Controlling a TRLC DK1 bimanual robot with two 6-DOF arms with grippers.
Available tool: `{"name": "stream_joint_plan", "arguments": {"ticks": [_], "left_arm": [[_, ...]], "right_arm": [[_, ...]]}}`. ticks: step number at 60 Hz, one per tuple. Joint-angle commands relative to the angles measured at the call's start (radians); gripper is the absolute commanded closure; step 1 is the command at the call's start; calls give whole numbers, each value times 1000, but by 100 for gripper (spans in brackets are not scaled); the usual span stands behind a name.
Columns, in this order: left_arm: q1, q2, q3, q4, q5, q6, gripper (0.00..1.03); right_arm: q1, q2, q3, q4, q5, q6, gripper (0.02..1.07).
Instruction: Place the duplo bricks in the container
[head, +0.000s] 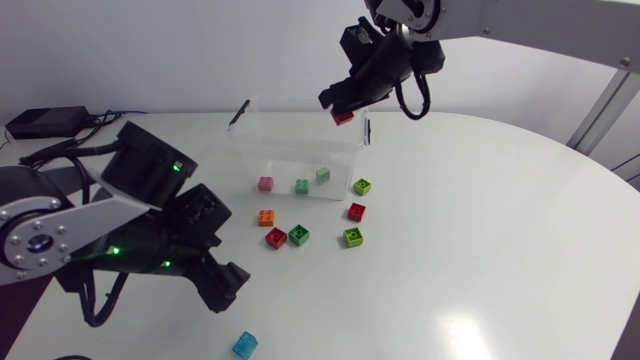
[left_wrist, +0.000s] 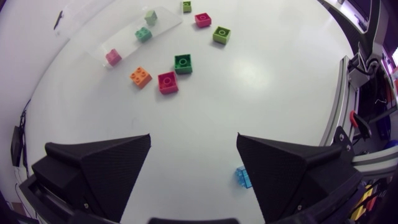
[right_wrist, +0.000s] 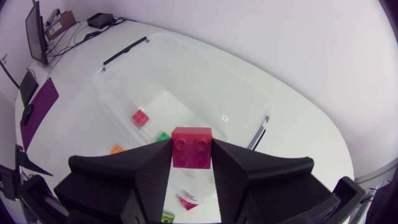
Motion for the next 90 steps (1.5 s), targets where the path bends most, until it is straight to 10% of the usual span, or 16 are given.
{"name": "stream_joint_plan", "arguments": {"ticks": [1,8,23,64,73,80,90], "left_arm": [[-39,-10,-53,-9,-7,-52,7],[-71,-8,-88,-9,-6,-78,7],[-137,29,-136,-6,-7,-136,8],[-191,245,-145,-4,-1,-210,17],[-191,279,-140,15,14,-213,34],[-183,312,-136,26,26,-217,74],[-196,322,-142,37,26,-213,80]], "right_arm": [[-9,46,49,6,2,1,85],[-18,86,81,4,3,2,83],[-25,135,126,-11,29,4,7],[50,-347,-462,53,40,5,7],[59,-417,-611,93,39,7,7],[64,-440,-744,144,39,10,7],[93,-422,-844,193,43,33,7]]}}
